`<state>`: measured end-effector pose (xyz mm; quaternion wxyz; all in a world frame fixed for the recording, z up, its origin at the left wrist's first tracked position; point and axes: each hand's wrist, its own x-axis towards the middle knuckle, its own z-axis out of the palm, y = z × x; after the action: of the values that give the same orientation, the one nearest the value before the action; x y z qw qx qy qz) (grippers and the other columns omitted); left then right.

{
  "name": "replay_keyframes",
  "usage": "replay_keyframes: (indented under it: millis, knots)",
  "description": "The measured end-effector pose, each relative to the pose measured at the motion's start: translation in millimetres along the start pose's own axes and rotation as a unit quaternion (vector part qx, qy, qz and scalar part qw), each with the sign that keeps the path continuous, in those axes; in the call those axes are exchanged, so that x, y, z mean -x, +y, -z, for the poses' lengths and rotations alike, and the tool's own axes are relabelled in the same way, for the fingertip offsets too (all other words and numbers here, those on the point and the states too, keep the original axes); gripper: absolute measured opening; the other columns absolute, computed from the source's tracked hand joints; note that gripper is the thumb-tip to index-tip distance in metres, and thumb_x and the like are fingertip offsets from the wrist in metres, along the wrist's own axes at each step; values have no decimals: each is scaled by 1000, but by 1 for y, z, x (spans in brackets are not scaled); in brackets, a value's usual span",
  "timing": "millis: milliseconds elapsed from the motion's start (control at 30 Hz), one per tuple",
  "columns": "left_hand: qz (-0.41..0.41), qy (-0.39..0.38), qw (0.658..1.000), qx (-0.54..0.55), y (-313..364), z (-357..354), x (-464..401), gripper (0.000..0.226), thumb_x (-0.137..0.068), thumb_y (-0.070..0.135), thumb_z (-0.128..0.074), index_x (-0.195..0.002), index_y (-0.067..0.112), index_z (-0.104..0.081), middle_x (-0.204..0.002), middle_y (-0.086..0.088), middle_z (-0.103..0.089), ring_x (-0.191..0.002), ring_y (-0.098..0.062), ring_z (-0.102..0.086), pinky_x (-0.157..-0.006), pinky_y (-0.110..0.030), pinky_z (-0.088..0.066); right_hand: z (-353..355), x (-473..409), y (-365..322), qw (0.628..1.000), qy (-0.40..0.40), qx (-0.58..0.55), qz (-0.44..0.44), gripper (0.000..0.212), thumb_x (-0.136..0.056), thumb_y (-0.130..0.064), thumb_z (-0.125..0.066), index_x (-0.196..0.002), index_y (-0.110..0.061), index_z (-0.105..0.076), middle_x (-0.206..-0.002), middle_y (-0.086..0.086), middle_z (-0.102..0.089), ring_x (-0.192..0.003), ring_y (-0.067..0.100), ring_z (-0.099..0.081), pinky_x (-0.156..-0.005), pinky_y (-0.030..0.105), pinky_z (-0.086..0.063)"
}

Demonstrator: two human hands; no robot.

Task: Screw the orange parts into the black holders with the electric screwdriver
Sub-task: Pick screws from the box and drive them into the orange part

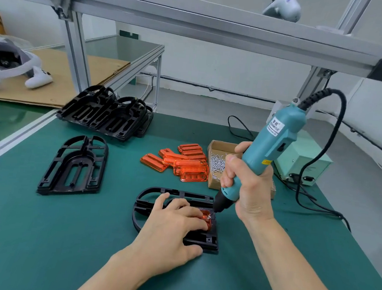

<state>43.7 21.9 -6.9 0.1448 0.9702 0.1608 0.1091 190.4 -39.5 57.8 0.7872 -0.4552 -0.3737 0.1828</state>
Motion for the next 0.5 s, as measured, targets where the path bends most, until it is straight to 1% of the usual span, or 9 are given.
replay_keyframes:
  millis: [67, 133, 200, 267, 400, 500]
  knots:
    - [0, 1, 1000, -2, 0, 0, 0, 49, -79, 58, -49, -127, 46, -52, -137, 29, -43, -132, 0, -21, -111, -35, 11, -1, -1, 1, 1000, -28, 7, 0, 19, -76, -3, -60, -80, -22, -55, -47, 0, -43, -39, 17, -36, -46, 24, -39]
    - [1, 1, 1000, -3, 0, -1, -1, 49, -79, 58, -49, -126, 46, -52, -137, 29, -42, -132, 0, -22, -112, -36, 10, -1, -1, 2, 998, -64, 14, 0, 18, -74, -11, -65, -79, -27, -58, -48, -1, -43, -38, 17, -36, -47, 23, -39]
    - [3, 1, 1000, -3, 0, -1, -1, 50, -78, 58, -49, -127, 46, -52, -137, 29, -42, -132, -1, -22, -113, -37, 8, -2, -1, 3, 995, -100, 20, 3, 16, -74, -16, -66, -80, -29, -59, -48, -1, -45, -37, 17, -37, -47, 24, -39]
    - [1, 4, 1000, -4, 0, -1, 0, 50, -78, 58, -49, -126, 46, -52, -137, 29, -42, -132, -1, -23, -112, -36, 7, -2, -2, 4, 993, -120, 24, 3, 16, -75, -16, -66, -83, -29, -60, -48, -2, -46, -38, 16, -39, -48, 25, -40]
    - [-5, 12, 1000, -2, -1, -2, 0, 49, -77, 58, -48, -125, 46, -54, -135, 29, -45, -130, 0, -25, -104, -25, 7, 1, -5, 5, 993, -115, 28, -19, 24, -75, -16, -68, -94, -25, -58, -52, -1, -49, -41, 16, -43, -52, 29, -44]
    - [-7, 14, 1000, -3, -1, -2, 0, 50, -77, 59, -46, -125, 46, -54, -135, 30, -45, -130, 0, -26, -103, -24, 7, 5, -6, 5, 993, -112, 33, -26, 24, -75, -17, -70, -93, -25, -57, -55, -1, -49, -43, 16, -45, -54, 33, -46]
